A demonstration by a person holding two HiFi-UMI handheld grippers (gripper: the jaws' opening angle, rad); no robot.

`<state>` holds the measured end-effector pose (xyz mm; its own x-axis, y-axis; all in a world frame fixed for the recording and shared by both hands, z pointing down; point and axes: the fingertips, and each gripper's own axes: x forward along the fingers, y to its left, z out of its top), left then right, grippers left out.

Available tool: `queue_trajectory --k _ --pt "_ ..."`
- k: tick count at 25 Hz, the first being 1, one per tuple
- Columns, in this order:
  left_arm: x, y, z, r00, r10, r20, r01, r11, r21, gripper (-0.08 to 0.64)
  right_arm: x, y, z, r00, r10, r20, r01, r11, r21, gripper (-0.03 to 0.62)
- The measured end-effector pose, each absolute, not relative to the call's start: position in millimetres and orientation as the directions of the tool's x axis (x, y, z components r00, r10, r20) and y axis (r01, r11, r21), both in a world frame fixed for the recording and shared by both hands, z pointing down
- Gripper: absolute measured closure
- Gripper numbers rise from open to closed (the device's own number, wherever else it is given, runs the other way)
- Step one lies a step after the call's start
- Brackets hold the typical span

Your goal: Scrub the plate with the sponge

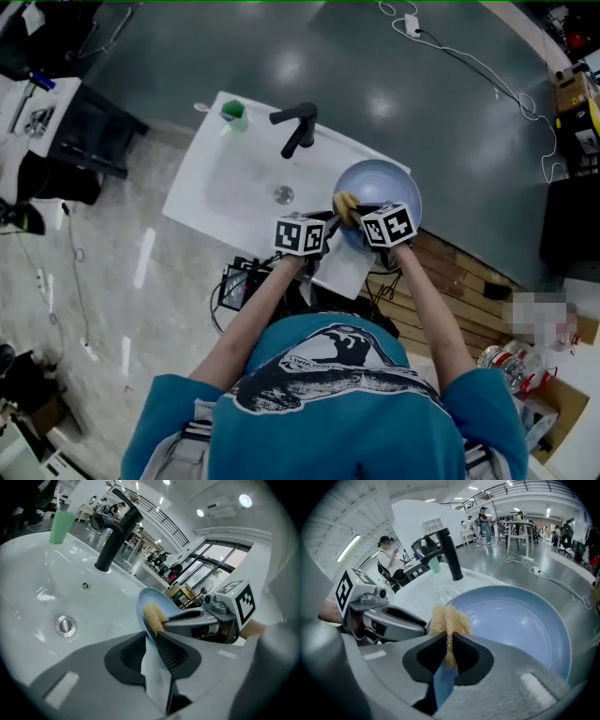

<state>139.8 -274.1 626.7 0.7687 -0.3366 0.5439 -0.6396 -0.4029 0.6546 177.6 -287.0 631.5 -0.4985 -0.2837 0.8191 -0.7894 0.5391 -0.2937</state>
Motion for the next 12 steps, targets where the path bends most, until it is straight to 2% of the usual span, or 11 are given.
queue_trajectory --k 8,12 --pt "141 -271 626 0.781 -0.326 0.533 -0.625 -0.405 0.668 0.471 275 -338 615 -0.286 -0.441 0.851 -0.899 0.432 -0.078 0.558" --pt "141 -270 627 0.782 -0.324 0.532 -0.623 -0.407 0.667 0.469 309 -360 617 -0.179 -0.480 0.859 -0.906 0.420 0.046 0.557"
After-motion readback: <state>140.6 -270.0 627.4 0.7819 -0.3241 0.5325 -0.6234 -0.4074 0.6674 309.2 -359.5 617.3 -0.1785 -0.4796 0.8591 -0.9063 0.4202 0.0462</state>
